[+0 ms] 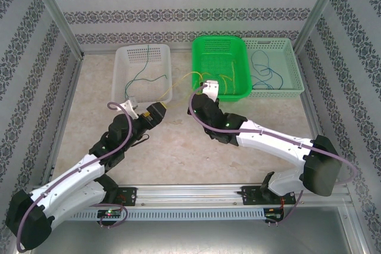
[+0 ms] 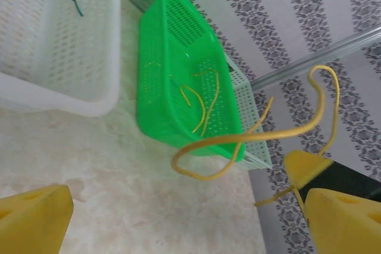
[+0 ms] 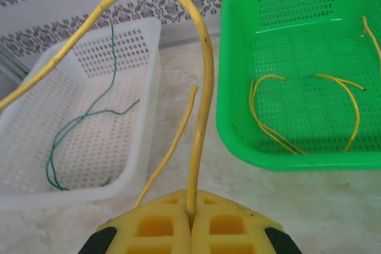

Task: Untangle the cables

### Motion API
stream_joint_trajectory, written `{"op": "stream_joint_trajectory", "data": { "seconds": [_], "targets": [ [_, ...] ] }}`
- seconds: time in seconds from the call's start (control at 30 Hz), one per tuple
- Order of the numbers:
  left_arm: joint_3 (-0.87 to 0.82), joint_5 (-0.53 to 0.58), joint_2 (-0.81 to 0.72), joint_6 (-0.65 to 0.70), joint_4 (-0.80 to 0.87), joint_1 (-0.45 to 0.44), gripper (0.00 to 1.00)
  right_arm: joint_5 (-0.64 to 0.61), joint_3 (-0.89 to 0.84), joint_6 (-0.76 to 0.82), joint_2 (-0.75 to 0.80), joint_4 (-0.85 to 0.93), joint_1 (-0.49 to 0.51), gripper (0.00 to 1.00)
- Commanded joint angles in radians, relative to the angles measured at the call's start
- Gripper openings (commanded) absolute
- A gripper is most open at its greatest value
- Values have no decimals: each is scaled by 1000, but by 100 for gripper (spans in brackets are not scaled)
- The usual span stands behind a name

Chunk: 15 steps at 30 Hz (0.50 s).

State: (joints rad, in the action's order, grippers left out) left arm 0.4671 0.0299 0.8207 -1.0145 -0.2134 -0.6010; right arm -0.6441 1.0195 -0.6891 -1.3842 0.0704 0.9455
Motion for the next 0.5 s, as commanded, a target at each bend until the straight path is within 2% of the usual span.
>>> {"op": "stream_joint_trajectory", "data": {
  "seconds": [0.0,0.2,0.3,0.47],
  "targets": [
    [-4,22,18,-14,-105,-15,100,-16,38,-54,-21,-80,14,0],
    [11,19,88,-22,-200,-15,93,23,36,-116,-38,-131,29,0],
    [33,26,121,-2,-212,-14,93,42,34,-119,-32,-150,29,0],
    [56,87,131,47,-232,-14,90,92,3,-152,-1,-148,30,0]
  ]
}}
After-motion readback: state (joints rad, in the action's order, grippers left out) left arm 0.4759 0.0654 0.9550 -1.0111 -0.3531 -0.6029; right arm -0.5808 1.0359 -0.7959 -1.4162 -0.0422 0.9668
